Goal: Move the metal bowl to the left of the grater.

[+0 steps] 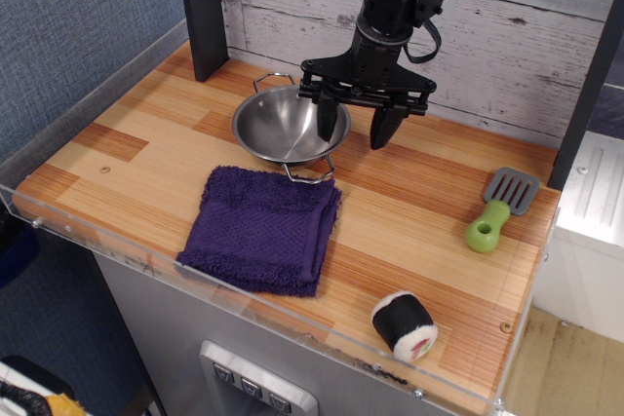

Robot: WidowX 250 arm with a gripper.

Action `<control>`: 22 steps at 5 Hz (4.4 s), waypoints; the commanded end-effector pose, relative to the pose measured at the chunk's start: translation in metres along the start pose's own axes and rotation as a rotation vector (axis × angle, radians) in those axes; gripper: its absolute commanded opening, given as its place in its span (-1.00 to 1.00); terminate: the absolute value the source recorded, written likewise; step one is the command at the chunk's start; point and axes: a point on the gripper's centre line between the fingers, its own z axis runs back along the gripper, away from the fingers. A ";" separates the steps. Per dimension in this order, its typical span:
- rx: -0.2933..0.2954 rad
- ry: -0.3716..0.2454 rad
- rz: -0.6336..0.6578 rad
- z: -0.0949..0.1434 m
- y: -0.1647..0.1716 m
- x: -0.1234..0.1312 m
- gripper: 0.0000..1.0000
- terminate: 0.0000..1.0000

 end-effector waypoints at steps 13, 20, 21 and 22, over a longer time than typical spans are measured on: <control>-0.182 -0.134 -0.252 0.098 -0.066 -0.036 -1.00 -1.00; -0.108 0.020 -0.385 0.046 -0.066 -0.041 1.00 -1.00; -0.109 0.012 -0.378 0.048 -0.065 -0.040 1.00 -1.00; -0.182 0.029 -0.379 0.051 -0.064 -0.039 1.00 -1.00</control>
